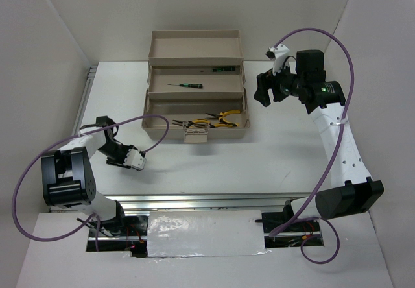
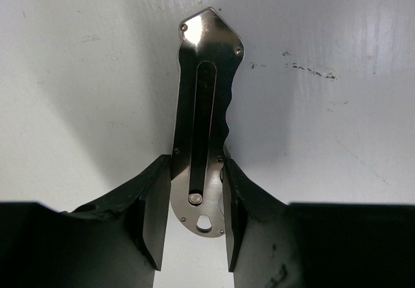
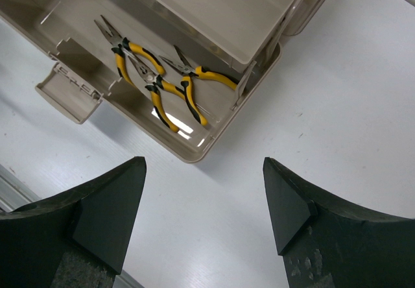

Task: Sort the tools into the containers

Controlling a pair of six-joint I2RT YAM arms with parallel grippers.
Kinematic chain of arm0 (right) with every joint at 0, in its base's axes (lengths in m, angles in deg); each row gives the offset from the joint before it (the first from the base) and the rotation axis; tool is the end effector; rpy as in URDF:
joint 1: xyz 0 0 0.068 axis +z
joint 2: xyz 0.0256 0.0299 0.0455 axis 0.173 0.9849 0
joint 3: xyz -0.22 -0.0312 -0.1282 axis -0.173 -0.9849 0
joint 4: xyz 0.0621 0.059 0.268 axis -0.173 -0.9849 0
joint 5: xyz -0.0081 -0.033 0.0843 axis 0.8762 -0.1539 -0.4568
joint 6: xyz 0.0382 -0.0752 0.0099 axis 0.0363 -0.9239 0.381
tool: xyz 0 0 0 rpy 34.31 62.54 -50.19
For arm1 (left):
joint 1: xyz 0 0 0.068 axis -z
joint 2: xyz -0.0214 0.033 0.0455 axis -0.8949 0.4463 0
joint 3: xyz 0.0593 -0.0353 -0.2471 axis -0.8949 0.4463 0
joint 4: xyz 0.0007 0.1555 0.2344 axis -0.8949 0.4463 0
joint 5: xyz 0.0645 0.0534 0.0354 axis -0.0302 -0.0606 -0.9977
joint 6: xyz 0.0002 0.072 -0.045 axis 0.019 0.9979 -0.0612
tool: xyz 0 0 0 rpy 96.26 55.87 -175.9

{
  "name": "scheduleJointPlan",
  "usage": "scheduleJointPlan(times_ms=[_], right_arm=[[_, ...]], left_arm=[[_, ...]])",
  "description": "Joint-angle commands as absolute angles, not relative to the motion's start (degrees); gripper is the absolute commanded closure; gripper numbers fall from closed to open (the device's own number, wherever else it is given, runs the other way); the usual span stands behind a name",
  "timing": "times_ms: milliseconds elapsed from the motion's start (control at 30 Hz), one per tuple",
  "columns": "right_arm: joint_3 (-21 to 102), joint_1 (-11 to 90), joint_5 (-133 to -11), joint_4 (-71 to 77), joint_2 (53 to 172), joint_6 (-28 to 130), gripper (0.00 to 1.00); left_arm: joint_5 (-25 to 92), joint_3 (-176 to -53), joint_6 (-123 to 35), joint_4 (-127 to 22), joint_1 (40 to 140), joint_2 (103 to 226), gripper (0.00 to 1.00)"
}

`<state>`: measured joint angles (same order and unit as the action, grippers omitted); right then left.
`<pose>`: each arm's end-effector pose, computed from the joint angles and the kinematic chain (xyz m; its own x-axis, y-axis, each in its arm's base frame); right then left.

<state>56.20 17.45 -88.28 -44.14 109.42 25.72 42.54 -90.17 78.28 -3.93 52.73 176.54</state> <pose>0.3251 0.0729 0.3943 -0.3929 -0.3425 -0.8534 -0.6010 0.7980 -0.0436 0.2618 0.0273 0.0911 0.1951 0.9475 -0.2533 0.9740 -0.1568 0.1637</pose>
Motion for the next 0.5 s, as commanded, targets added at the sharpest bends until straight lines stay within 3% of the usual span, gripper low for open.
scheduleJointPlan(times_ms=[0,100,233,467], right_arm=[[57.5,17.0,-90.0,-45.3,109.2,27.2,0.20],[56.7,16.6,-90.5,-45.2,108.6,27.5,0.20],[55.2,16.6,-90.7,-45.1,106.9,28.0,0.20],[52.1,15.6,-91.4,-43.9,104.9,29.4,0.20]], left_arm=[[42.3,-86.7,79.2,-2.9,52.5,175.8,0.60],[43.9,-86.7,77.2,-0.8,52.5,172.3,0.73],[46.0,-88.3,74.8,2.6,52.9,167.1,1.00],[60.3,-101.2,63.9,12.1,57.1,152.7,1.00]])
